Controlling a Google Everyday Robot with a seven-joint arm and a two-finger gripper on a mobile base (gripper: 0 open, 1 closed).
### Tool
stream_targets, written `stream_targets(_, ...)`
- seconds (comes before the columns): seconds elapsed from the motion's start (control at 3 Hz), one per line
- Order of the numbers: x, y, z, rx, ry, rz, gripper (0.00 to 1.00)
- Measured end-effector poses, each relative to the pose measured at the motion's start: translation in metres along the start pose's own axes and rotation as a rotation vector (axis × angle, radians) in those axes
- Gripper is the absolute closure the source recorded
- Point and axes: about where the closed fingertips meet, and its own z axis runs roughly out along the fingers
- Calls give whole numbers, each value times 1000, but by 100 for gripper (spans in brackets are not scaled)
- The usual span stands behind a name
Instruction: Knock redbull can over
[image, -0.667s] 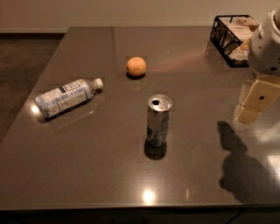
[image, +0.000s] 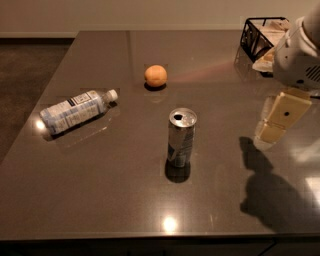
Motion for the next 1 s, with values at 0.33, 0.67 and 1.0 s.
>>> stream_targets(0.33, -20, 7, 13, -27, -79, -11, 0)
stream_targets(0.67, -37, 19, 23, -46, -149, 10, 0)
stream_targets(1.0, -57, 40, 37, -80, -237, 26, 0)
